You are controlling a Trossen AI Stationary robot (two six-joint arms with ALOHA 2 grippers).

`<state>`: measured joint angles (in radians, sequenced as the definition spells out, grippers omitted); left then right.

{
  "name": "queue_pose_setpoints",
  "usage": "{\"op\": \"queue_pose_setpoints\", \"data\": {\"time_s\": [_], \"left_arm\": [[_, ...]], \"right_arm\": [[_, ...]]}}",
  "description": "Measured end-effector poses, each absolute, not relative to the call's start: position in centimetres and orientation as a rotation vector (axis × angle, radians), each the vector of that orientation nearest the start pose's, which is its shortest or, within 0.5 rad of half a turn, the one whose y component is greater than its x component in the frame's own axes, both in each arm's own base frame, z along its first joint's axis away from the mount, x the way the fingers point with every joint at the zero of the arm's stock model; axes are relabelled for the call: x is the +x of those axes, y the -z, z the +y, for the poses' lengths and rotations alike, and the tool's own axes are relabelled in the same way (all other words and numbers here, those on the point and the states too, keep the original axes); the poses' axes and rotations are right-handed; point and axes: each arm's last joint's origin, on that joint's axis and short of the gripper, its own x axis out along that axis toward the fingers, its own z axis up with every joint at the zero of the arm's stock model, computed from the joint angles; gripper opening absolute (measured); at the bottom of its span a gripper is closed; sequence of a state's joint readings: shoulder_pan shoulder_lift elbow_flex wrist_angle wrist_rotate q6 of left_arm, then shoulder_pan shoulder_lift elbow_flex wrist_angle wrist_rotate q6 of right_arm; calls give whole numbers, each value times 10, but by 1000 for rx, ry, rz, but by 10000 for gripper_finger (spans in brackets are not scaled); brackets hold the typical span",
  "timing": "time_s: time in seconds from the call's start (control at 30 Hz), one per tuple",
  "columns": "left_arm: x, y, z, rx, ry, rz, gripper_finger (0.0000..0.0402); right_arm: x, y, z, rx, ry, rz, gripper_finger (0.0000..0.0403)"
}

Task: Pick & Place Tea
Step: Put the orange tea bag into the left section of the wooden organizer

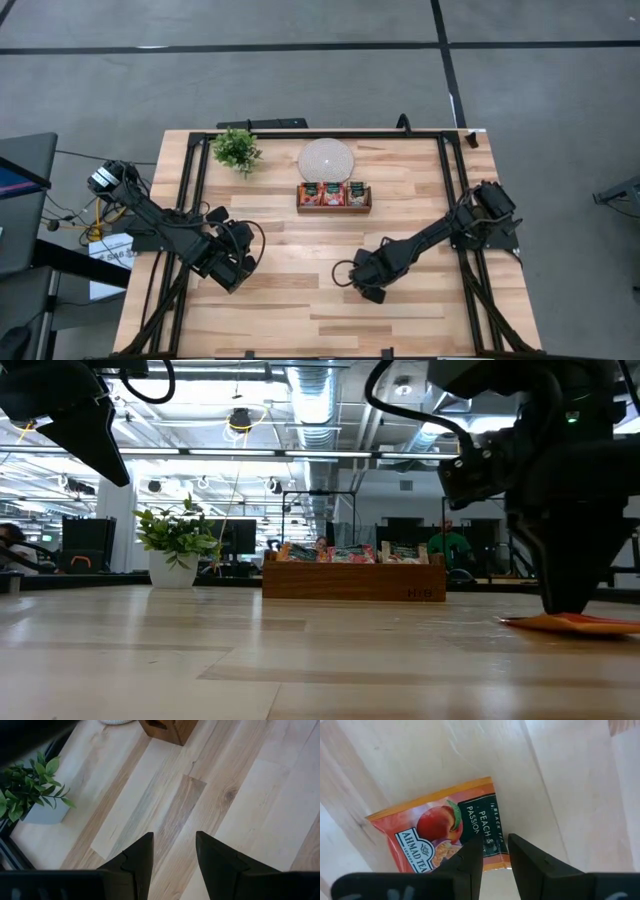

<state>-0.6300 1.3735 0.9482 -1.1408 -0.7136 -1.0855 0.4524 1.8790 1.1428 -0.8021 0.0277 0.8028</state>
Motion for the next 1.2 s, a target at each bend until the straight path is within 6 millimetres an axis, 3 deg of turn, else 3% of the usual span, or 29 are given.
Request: {"op": "queue_pose_setpoints", "data": {"time_s": [0.33,0.77,1.2], "left_arm": [[186,-226,-112,27,-662,963,140],[186,-227,-112,27,-662,962,140],[186,-227,-112,27,-662,961,140]], "right_arm": [[298,-157,150,177,230,1504,86],[298,-157,150,70,194,1475,86],[289,-136,147,85,175,1463,86]]}}
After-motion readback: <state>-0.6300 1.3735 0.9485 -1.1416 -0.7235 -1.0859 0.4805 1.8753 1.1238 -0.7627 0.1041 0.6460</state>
